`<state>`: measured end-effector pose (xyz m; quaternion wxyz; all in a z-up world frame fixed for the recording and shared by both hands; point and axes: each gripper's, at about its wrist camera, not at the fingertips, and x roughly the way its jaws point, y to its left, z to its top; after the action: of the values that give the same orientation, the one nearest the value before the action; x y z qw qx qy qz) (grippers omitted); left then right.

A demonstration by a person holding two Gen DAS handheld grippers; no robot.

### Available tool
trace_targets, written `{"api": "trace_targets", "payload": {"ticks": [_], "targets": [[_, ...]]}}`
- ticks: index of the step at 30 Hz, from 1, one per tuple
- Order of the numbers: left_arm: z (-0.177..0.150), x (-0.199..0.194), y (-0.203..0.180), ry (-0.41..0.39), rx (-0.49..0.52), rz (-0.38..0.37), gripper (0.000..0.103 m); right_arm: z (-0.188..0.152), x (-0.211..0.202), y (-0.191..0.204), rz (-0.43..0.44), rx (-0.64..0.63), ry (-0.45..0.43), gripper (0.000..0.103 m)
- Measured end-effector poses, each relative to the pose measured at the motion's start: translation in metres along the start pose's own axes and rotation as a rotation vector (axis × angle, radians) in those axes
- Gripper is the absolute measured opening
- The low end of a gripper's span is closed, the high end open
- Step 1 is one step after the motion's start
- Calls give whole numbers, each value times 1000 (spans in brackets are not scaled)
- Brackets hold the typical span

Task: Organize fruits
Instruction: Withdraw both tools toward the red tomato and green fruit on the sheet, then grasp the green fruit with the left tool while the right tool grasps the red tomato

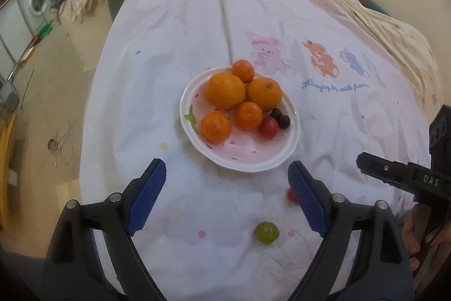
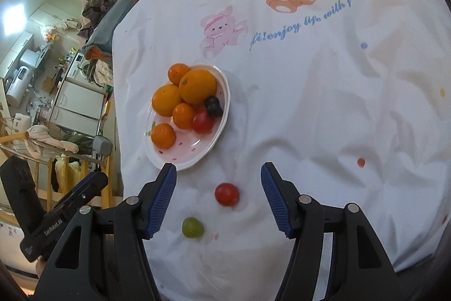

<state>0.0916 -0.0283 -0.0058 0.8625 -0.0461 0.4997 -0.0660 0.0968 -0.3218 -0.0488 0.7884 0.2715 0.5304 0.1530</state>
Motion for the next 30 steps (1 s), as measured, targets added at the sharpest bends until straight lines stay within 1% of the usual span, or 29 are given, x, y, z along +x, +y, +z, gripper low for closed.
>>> {"api": "trace_targets", "payload": {"ticks": [3, 6, 9, 13, 16, 17, 20, 21, 22, 23, 24, 26, 27, 28, 30], "targets": [[-7, 2, -3, 21, 10, -13, 86, -9, 1, 2, -6, 5, 6, 74], [-15, 8, -6, 55, 20, -7, 86, -14, 5, 4, -33, -2, 11, 74], [-23, 16, -8, 111, 19, -35, 86, -15, 6, 4, -76, -3, 1, 74], [-37, 28, -14, 182, 40, -44, 86, -12, 6, -5, -81, 43, -2, 74], [-49, 38, -23, 239, 83, -58, 85, -9, 8, -13, -87, 83, 4, 74], [-53, 42, -28, 259, 104, -60, 84, -9, 8, -16, -81, 95, 7, 74], [-62, 53, -42, 271, 143, -53, 80, -7, 8, -23, -59, 140, 13, 74], [-63, 57, -45, 283, 151, -57, 77, -7, 8, -25, -53, 152, 16, 74], [-66, 62, -48, 296, 158, -64, 70, -6, 8, -28, -44, 165, 18, 74], [-67, 67, -50, 311, 160, -70, 66, -6, 8, -30, -33, 178, 20, 74], [-69, 72, -52, 329, 154, -73, 65, -6, 8, -31, -27, 187, 21, 74], [-71, 80, -53, 358, 133, -89, 57, -6, 8, -34, -23, 199, 21, 74], [-72, 83, -53, 369, 123, -90, 57, -5, 7, -34, -21, 203, 22, 74], [-72, 86, -54, 376, 117, -81, 57, -5, 8, -35, -17, 207, 23, 74], [-74, 90, -56, 379, 121, -55, 52, -5, 9, -37, -9, 215, 31, 74]]}}
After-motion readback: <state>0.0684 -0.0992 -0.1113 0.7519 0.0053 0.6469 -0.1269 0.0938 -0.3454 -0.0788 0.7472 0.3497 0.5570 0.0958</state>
